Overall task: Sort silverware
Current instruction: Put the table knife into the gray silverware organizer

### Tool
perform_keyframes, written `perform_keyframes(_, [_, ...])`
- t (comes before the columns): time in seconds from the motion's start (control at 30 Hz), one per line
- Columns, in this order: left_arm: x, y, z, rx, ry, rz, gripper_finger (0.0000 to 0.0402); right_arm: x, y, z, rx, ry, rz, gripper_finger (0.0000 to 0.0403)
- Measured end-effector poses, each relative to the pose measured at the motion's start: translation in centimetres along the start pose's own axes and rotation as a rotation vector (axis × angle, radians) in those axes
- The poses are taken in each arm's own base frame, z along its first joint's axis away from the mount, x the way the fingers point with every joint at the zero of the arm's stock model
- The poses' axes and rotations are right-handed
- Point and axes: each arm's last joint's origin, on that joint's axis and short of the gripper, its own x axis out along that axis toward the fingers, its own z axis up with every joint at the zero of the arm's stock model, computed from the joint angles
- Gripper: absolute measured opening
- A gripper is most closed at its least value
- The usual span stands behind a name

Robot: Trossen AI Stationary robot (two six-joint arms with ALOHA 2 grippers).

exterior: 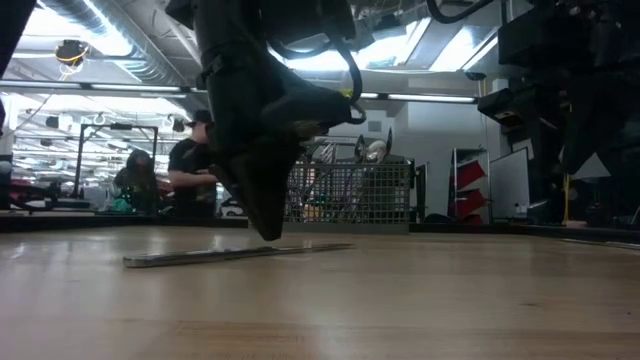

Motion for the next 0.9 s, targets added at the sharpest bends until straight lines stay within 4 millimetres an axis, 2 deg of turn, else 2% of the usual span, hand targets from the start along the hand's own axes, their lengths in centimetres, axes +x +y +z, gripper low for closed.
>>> perform_keyframes(0.27, [-0.06, -0.09, -0.07, -0.019, 0.027, -0.02, 0.0012, 0.0, 0.0, 0.0, 0.0, 0.0, 0.0, 0.0099])
perform_keyframes(0.5, [0.43, -0.42, -0.64, 0.097, 0.068, -0.033, 0.0021, 0.0, 0.01, 0.0, 0.0, 0.0, 0.0, 0.0099])
perform_keyframes(0.9, [0.44, -0.32, -0.42, 0.09, 0.087, -0.048, 0.0131, 0.0, 0.0, 0.0, 0.0, 0.0, 0.0, 0.0099])
